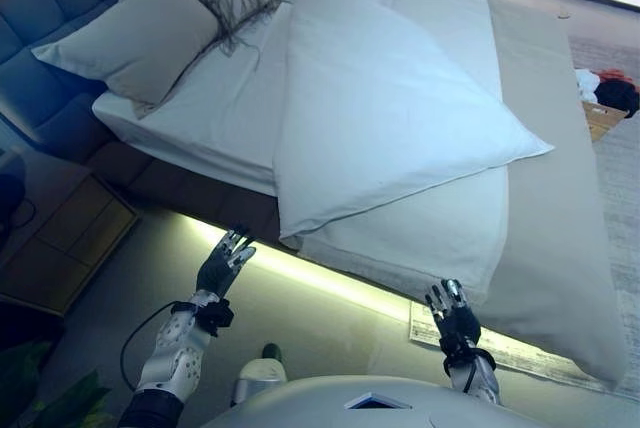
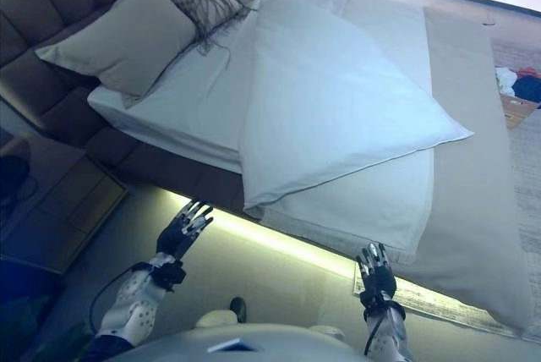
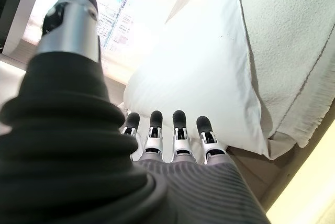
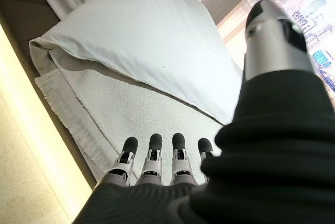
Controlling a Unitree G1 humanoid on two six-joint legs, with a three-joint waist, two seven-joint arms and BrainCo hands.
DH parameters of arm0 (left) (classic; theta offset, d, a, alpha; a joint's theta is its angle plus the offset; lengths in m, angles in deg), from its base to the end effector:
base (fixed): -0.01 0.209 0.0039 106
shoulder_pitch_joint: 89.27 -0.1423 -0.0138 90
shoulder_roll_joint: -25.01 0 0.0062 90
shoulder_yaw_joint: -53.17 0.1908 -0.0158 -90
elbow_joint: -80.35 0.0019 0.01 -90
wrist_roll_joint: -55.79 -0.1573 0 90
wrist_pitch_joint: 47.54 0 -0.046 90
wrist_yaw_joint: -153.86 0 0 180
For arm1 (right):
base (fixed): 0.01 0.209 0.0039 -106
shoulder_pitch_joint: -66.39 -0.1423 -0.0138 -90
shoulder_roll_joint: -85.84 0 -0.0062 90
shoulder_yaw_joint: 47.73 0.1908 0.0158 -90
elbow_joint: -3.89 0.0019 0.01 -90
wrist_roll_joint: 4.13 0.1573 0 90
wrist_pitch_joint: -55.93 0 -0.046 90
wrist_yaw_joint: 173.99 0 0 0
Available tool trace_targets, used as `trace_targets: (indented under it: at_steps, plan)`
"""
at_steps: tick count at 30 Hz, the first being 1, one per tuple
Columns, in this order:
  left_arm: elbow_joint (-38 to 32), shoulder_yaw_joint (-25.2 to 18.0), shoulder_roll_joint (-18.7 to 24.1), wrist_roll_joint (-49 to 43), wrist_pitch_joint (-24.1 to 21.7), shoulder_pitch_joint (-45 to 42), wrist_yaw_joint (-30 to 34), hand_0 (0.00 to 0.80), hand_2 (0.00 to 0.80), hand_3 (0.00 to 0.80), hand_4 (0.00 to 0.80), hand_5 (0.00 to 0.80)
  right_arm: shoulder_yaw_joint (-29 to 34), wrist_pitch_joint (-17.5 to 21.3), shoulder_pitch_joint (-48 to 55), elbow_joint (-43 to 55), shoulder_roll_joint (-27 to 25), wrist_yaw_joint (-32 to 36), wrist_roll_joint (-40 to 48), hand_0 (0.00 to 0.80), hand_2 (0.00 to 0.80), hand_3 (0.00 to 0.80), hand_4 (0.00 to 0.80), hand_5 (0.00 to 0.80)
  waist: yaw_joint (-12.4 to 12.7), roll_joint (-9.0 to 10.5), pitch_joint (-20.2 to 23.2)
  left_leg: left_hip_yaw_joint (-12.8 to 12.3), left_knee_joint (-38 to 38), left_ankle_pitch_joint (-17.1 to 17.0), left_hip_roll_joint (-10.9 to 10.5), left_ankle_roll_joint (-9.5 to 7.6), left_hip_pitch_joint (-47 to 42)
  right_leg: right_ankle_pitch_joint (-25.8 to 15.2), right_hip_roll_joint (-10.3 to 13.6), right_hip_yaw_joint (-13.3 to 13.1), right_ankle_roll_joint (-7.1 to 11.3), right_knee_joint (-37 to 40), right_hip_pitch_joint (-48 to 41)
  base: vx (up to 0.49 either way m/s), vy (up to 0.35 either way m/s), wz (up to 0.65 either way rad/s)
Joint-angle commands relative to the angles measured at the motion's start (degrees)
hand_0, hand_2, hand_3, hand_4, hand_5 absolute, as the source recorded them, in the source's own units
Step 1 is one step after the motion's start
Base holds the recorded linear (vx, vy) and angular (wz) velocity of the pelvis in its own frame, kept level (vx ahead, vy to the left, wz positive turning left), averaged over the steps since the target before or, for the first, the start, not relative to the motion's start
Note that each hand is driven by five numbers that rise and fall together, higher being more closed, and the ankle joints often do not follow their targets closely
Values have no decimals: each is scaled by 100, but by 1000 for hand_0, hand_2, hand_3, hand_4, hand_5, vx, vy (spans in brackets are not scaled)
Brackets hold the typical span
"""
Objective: Make the bed neatly
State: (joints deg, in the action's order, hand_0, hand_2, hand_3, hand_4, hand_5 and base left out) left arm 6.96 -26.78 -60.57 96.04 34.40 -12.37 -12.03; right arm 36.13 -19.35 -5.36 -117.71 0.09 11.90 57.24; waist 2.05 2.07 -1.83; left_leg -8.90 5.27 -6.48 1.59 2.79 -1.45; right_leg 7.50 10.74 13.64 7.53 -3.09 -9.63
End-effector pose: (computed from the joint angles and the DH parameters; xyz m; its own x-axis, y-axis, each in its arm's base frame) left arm 0.1443 0.2173 -0.0495 0.9272 -0.1853 -0.3255 0.0542 0.9263 -0.3729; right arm 0.0821 -0.2119 -0.1001 0.7929 -0.2134 -0.5708 0.5527 0.6463 0.5261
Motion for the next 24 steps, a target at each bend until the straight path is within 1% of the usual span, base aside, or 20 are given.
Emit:
trace_targets:
  at_steps: [1, 2, 3, 4, 5, 6, 7, 8, 10, 11, 12, 13, 15, 16, 18, 20, 21, 22, 23, 24]
  plan:
    - [-313, -146, 200, 13, -132, 319, 68, 0, 0, 0, 0, 0, 177, 312, -221, 480, 15, 197, 15, 0, 0, 0, 0, 0, -46, -112, -336, -107, -843, 1021, -356, -684, -245, -1303, 470, -359, 153, -1102, 1136, 43, 216, -1]
    - [-298, -123, 221, -5, -123, 347, 79, 0, 0, 0, 0, 0, 151, 338, -213, 505, 19, 203, 51, 0, 0, 0, 0, 0, -50, -154, -385, -37, -894, 1054, -453, -806, -204, -1369, 587, -458, 128, -1754, 1349, 56, 283, 4]
    - [-287, -80, 236, -23, -98, 372, 54, 0, 0, 0, 0, 0, 134, 348, -185, 550, 25, 184, 73, 0, 0, 0, 0, 0, -73, -233, -423, 37, -918, 1059, -534, -911, -167, -1501, 629, -606, 66, -2430, 1654, 61, 315, 9]
    - [-261, -48, 240, -38, -68, 404, 27, 0, 0, 0, 0, 0, 129, 331, -149, 594, 26, 155, 84, 0, 0, 0, 0, 0, -109, -320, -464, 57, -940, 1068, -583, -982, -158, -1625, 604, -716, 3, -3087, 1982, 69, 288, 18]
    - [-223, -19, 252, -22, -65, 430, 19, 0, 0, 0, 0, 0, 122, 313, -119, 611, 24, 154, 97, 0, 0, 0, 0, 0, -139, -372, -496, 52, -969, 1074, -606, -1015, -149, -1633, 556, -762, -43, -3466, 2196, 85, 232, 33]
    - [-201, -12, 266, 26, -57, 451, 32, 0, 0, 0, 0, 0, 103, 315, -54, 611, 31, 203, 89, 0, 0, 0, 0, 0, -173, -405, -543, 54, -1025, 1099, -645, -1041, -150, -1700, 513, -748, -53, -3752, 2441, 165, 121, 45]
    - [-250, -37, 268, 55, -10, 437, 10, 0, 0, 0, 0, 0, 96, 305, 11, 558, 37, 295, 63, 0, 0, 0, 0, 0, -180, -384, -582, 81, -1078, 1146, -694, -1019, -181, -1791, 508, -660, -26, -3568, 2527, 199, 20, 29]
    - [-293, -44, 264, 53, 3, 401, -18, 0, 0, 0, 0, 0, 89, 299, 31, 554, 36, 301, 56, 0, 0, 0, 0, 0, -186, -348, -597, 119, -1110, 1197, -719, -991, -223, -1858, 503, -616, -5, -3224, 2500, 255, -105, -1]
    - [-409, -81, 259, 19, 70, 335, -123, 0, 0, 0, 0, 0, 88, 284, 52, 574, 34, 323, 47, 0, 0, 0, 0, 0, -212, -233, -649, 240, -1192, 1360, -773, -906, -313, -2067, 508, -565, 98, -2330, 2406, 253, -208, -6]
    - [-404, -60, 281, 20, 51, 352, -172, 0, 0, 0, 0, 0, 76, 293, 18, 568, 28, 339, 71, 0, 0, 0, 0, 0, -245, -142, -660, 286, -1228, 1452, -800, -860, -330, -2197, 537, -542, 149, -1704, 2398, 308, -310, 17]
    - [-354, -24, 325, 63, 26, 424, -205, 0, 0, 0, 0, 0, 65, 300, -59, 517, 1, 352, 117, 0, 0, 0, 0, 0, -292, -34, -689, 327, -1239, 1598, -820, -795, -395, -2327, 584, -530, 229, -867, 2406, 376, -383, 31]
    - [-325, -40, 381, 120, 53, 520, -192, 0, 0, 0, 0, 0, 64, 287, -189, 411, -50, 363, 186, 0, 0, 0, 0, 0, -308, 28, -719, 324, -1229, 1710, -773, -727, -442, -2421, 626, -470, 296, -139, 2408, 353, -342, 50]
    - [-366, -122, 402, 122, 128, 533, -153, 0, 0, 0, 0, 0, 78, 244, -312, 294, -65, 330, 210, 0, 0, 0, 0, 0, -289, 39, -741, 299, -1204, 1785, -631, -663, -499, -2463, 575, -266, 367, 527, 2335, 347, -315, 54]
    - [-373, -164, 403, 136, 145, 503, -155, 0, 0, 0, 0, 0, 75, 207, -352, 255, -48, 309, 178, 0, 0, 0, 0, 0, -270, 61, -729, 288, -1189, 1807, -559, -632, -543, -2486, 559, -197, 396, 699, 2325, 347, -340, -14]
    - [-358, -203, 328, 97, 121, 425, -182, 0, 0, 0, 0, 0, 37, 185, -338, 220, -32, 306, 117, 0, 0, 0, 0, 0, -238, 82, -656, 291, -1218, 1836, -383, -570, -572, -2355, 545, -214, 413, 691, 2153, 329, -383, -31]
    - [-360, -229, 242, 37, 103, 294, -187, 0, 0, 0, 0, 0, -10, 157, -297, 253, -11, 245, 51, 0, 0, 0, 0, 0, -230, 101, -570, 246, -1296, 1884, -195, -465, -638, -2227, 535, -209, 431, 454, 2080, 328, -377, 22]
    - [-400, -273, 227, 6, 124, 159, -132, 0, 0, 0, 0, 0, -16, 104, -226, 370, -10, 144, 3, 0, 0, 0, 0, 0, -241, 109, -525, 264, -1339, 1911, -75, -395, -713, -2159, 529, -262, 440, 252, 2091, 347, -380, 18]
    - [-442, -346, 207, -27, 146, -37, -45, 0, 0, 0, 0, 0, -12, -35, -125, 572, -47, 24, -36, 0, 0, 0, 0, 0, -265, 108, -472, 289, -1394, 1907, 91, -297, -815, -2028, 478, -348, 437, -9, 2093, 370, -429, 23]
    - [-502, -410, 217, -38, 185, -162, 35, 0, 0, 0, 0, 0, -1, -101, -62, 659, -67, 21, -51, 0, 0, 0, 0, 0, -268, 101, -441, 293, -1526, 1793, 253, -212, -804, -1850, 392, -373, 385, -149, 2046, 345, -458, 36]
    - [-576, -464, 237, -54, 198, -279, 139, 0, 0, 0, 0, 0, 24, -153, 2, 701, -131, 95, -11, 0, 0, 0, 0, 0, -251, 113, -414, 295, -1761, 1588, 419, -123, -725, -1697, 287, -350, 287, -222, 1947, 281, -426, 35]
